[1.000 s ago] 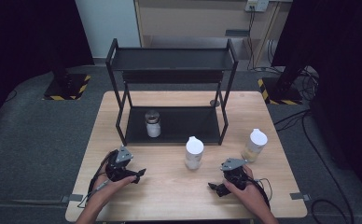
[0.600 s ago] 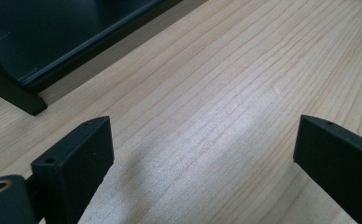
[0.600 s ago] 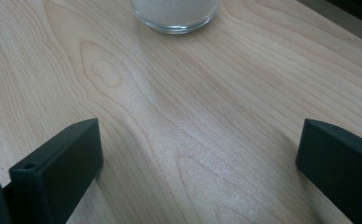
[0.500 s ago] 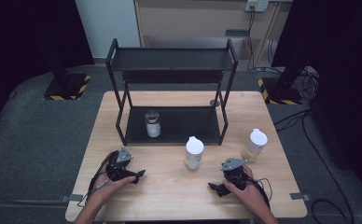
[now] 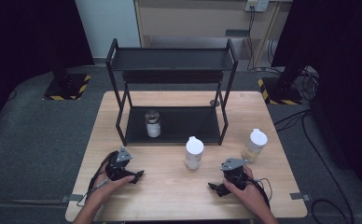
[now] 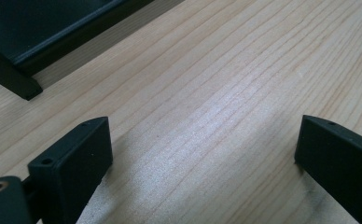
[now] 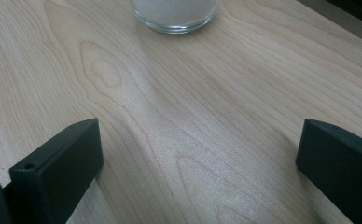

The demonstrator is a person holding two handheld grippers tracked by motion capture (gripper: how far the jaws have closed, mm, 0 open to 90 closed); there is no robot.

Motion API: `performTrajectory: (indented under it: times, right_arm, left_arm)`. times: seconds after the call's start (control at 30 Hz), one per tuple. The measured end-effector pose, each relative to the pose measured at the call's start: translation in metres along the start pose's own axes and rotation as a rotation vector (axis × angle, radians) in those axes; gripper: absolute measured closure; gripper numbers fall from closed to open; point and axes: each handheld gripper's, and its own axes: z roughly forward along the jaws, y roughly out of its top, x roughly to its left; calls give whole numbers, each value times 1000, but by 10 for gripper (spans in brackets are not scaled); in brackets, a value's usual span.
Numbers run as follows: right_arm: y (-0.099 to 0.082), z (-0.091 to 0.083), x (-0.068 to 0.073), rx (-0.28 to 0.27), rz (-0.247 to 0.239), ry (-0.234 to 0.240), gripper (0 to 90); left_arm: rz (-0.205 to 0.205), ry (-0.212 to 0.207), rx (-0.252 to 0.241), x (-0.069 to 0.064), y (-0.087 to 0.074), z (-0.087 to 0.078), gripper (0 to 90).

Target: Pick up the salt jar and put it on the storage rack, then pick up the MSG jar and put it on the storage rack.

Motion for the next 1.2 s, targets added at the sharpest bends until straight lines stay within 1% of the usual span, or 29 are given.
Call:
performTrajectory:
  times: [0.03, 0.07, 0.2, 0.47, 1.2]
  right_arm:
    - [0, 0, 0, 0, 0, 0, 10]
    - [0, 0, 0, 0, 0, 0, 10]
    - [0, 0, 0, 0, 0, 0, 10]
    - [0, 0, 0, 0, 0, 0, 10]
    - [0, 0, 1, 1, 3, -4, 9]
  left_arm:
    - [-10, -6, -1, 2, -1, 1, 17]
    - [-11, -9, -7, 3, -3, 1, 8]
    - [-10, -15, -15, 4, -5, 2, 0]
    - [-1, -24, -15, 7, -4, 2, 0]
    - [4, -29, -17, 8, -4, 2, 0]
